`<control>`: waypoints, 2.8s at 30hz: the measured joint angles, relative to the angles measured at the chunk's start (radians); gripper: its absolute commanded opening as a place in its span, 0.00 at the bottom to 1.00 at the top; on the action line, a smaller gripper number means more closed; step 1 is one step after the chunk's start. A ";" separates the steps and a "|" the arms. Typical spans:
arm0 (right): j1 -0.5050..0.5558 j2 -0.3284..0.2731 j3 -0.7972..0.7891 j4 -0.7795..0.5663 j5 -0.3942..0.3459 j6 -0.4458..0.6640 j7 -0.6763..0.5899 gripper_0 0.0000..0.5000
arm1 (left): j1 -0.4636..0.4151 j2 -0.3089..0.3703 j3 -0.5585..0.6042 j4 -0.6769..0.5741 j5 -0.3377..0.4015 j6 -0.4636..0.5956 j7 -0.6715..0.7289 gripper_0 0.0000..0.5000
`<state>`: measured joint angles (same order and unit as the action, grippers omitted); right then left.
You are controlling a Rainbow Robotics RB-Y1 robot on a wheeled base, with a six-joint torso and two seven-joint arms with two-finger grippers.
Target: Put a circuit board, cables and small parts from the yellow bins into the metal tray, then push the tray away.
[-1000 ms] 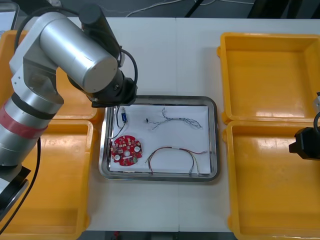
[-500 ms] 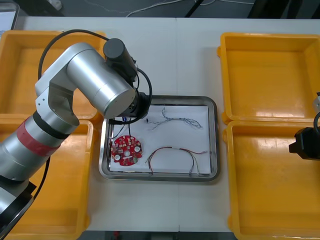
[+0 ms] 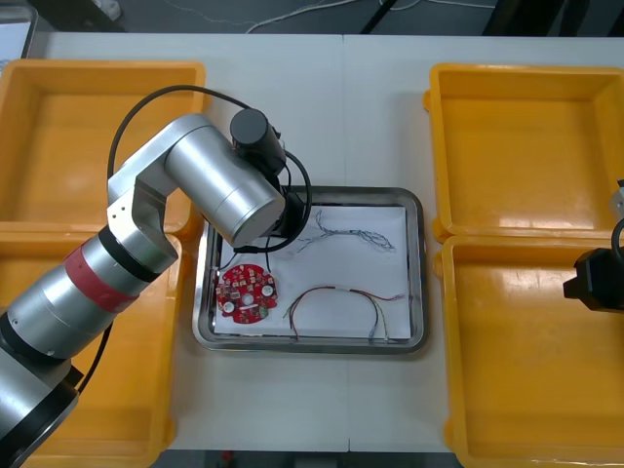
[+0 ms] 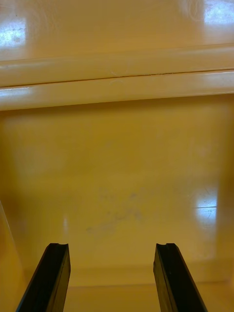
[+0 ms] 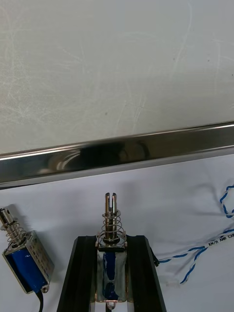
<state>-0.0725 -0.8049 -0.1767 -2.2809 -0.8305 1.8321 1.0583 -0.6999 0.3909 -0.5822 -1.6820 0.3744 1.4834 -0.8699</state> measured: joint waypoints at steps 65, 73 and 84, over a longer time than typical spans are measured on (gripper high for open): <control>0.000 0.000 0.000 0.000 0.000 0.000 0.000 1.00 | -0.003 0.006 0.117 -0.163 0.125 0.232 0.004 0.95; 0.000 0.000 0.000 0.000 0.000 0.000 0.000 1.00 | -0.027 0.063 0.192 -0.190 0.211 0.314 0.004 0.94; 0.000 0.000 0.000 0.000 0.000 0.000 0.000 1.00 | -0.038 0.208 0.303 -0.227 0.313 0.366 0.004 0.94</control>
<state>-0.0722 -0.8049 -0.1767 -2.2809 -0.8305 1.8321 1.0583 -0.7383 0.5984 -0.2788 -1.9090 0.6873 1.8492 -0.8662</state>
